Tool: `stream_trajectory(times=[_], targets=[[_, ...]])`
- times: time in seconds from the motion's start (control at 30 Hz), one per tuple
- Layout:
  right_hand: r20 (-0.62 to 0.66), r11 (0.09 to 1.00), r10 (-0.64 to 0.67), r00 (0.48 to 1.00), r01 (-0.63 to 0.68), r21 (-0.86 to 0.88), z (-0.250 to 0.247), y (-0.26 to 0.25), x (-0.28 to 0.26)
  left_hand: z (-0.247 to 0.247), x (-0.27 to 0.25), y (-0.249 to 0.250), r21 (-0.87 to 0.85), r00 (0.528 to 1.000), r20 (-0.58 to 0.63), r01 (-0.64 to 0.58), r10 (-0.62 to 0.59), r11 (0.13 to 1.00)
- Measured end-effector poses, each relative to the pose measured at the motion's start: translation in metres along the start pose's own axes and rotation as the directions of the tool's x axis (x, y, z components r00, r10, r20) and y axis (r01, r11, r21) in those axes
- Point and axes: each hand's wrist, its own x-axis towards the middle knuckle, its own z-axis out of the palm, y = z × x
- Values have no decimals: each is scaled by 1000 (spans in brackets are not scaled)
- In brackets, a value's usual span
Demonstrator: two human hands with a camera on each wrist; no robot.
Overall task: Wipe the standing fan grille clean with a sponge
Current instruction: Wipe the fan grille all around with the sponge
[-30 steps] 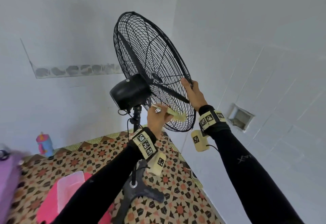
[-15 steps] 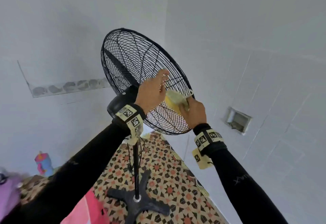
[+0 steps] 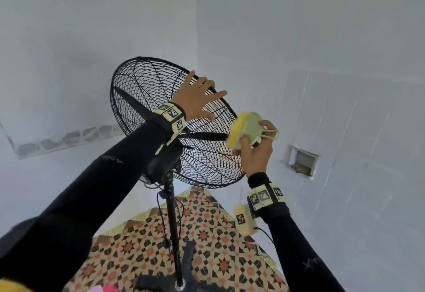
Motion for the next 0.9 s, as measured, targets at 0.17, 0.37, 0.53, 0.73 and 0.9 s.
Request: stream_trajectory(times=[0.17,0.37,0.53,0.73,0.9], targets=[[-79,998,26,997,-30,-48,30,-2,23,5,13,0,11,1000,7,-3,3,1000],[-72,993,-58,996,50,-104,59,19,9,18,25,-26,-15,995,-16,-100,99,995],[-300,960,85,950,-158,-231,23,79,-24,30,28,-34,67,986,-50,-157,160,985],[-255,909,45,966,-146,-391,36,54,-4,36,38,-20,83,982,-103,-150,158,985],[-6,901,-166,986,149,-408,90,5,30,39,42,-26,77,980,-133,-137,146,988]])
